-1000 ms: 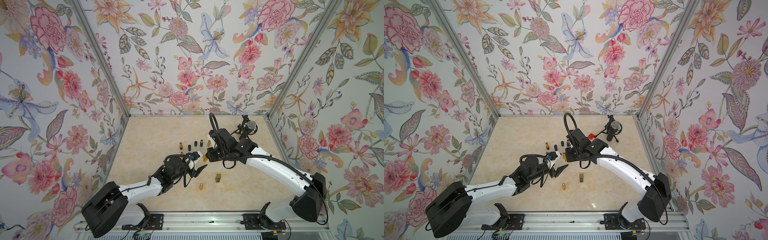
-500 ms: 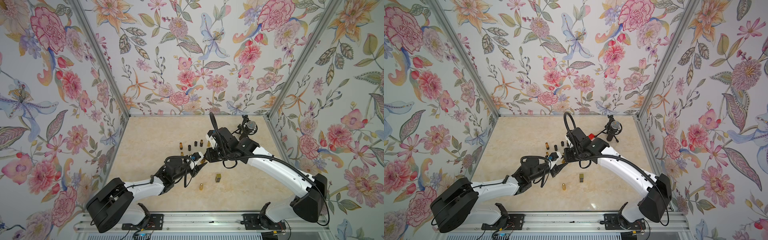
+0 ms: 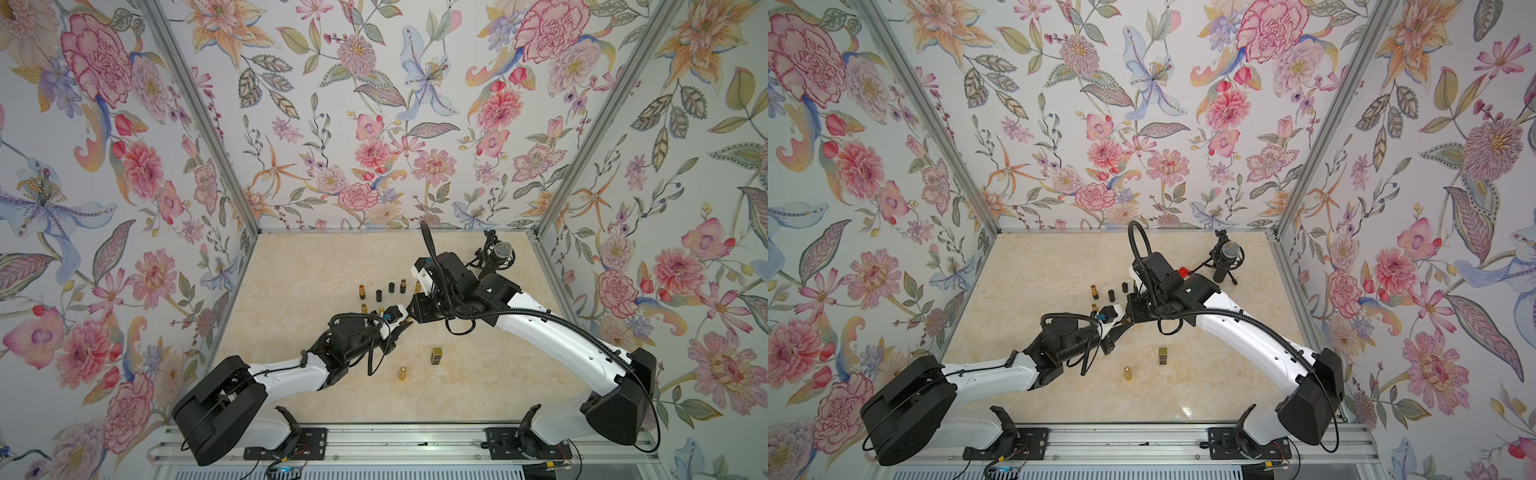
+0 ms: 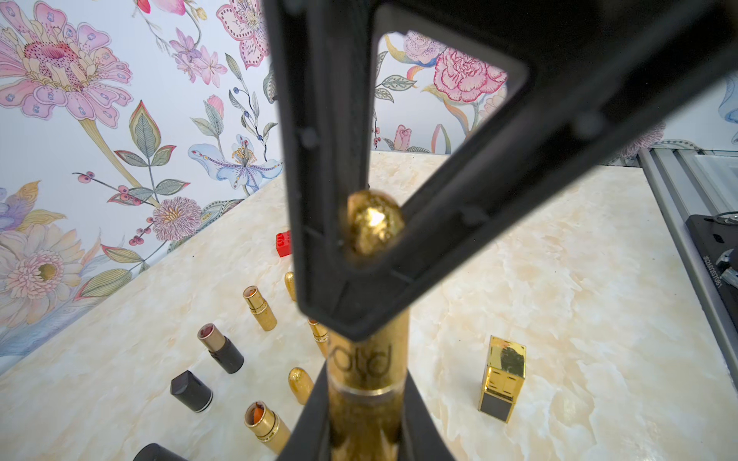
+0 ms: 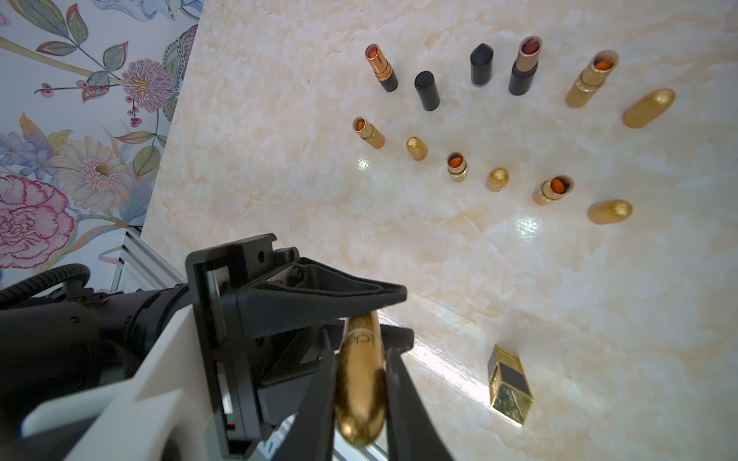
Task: Open the lipstick cap
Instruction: Open the cover of the lipstick.
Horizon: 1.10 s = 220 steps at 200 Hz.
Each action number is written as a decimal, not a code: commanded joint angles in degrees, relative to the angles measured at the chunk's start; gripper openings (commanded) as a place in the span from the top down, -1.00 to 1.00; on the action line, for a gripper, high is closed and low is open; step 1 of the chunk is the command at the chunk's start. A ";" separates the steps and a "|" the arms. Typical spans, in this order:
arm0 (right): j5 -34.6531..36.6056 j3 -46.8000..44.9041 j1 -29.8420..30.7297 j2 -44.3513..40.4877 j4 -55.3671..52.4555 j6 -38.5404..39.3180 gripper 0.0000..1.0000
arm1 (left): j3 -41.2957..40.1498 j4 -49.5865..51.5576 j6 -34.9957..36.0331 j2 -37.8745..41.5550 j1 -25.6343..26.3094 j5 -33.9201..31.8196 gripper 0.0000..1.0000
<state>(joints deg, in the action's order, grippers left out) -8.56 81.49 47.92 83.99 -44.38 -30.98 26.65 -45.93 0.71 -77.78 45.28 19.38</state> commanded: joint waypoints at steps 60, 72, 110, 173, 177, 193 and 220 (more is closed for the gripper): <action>-1.73 3.13 -0.33 -0.80 -1.37 -0.77 0.57 | -1.00 1.92 0.61 2.19 -0.54 -0.20 0.73; -2.05 3.31 -0.46 -0.92 -1.41 -0.85 0.57 | -1.13 2.77 0.59 2.43 -0.54 -0.48 0.73; -2.57 3.32 -0.85 -2.13 -1.54 -0.75 0.57 | -2.88 3.48 -0.50 3.72 -0.56 -2.23 0.74; -3.89 3.15 -1.97 -4.41 -1.53 -1.32 0.57 | -6.03 4.95 -3.07 6.24 -0.67 -6.21 0.78; -4.00 3.15 -2.12 -4.58 -1.58 -1.36 0.57 | -6.21 5.12 -3.17 6.50 -0.78 -6.37 0.79; -4.10 3.07 -2.26 -5.06 -1.59 -1.53 0.56 | -6.44 6.02 -3.76 7.73 -1.07 -6.93 0.79; -2.56 1.88 -2.87 -4.59 -1.50 -0.80 0.55 | -7.91 6.89 -6.62 12.01 -1.07 -8.58 0.79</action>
<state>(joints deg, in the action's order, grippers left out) -12.05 83.22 45.58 79.46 -45.30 -31.59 20.21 -39.40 -2.63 -70.08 44.73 13.58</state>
